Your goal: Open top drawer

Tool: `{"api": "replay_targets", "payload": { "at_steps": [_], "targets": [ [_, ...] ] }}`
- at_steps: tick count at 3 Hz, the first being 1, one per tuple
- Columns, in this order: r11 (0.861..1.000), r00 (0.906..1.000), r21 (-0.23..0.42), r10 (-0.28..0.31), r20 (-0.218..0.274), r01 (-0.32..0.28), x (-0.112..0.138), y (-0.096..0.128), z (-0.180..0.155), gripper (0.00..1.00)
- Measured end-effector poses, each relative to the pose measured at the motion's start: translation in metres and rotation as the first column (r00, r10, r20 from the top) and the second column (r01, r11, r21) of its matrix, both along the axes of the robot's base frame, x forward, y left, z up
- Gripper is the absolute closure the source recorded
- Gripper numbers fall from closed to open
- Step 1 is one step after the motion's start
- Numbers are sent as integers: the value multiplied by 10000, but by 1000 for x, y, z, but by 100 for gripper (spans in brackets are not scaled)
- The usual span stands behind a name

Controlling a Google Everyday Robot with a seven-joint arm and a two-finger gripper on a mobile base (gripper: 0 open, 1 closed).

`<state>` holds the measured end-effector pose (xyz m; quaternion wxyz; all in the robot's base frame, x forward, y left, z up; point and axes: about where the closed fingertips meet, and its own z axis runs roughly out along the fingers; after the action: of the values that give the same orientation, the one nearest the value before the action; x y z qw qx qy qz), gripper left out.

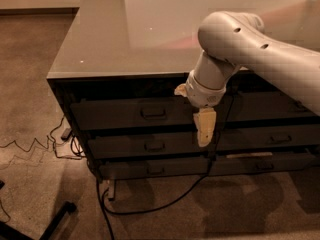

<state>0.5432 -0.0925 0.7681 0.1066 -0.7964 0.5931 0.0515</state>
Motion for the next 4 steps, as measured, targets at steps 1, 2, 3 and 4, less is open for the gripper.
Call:
{"api": "replay_targets", "payload": {
  "at_steps": [1,2,3,4],
  "targets": [
    [9991,9979,-291,-338,-550,323,-3,-5,-21,0],
    [9936,9911,30,-1127,-709,1132,9,-16,-39,0],
    [9754,9754,570,-2089,-707,2130,37,-29,-58,0],
    [9588,9616,737,-2743,-131,2745,61,-26,-62,0]
  ]
}}
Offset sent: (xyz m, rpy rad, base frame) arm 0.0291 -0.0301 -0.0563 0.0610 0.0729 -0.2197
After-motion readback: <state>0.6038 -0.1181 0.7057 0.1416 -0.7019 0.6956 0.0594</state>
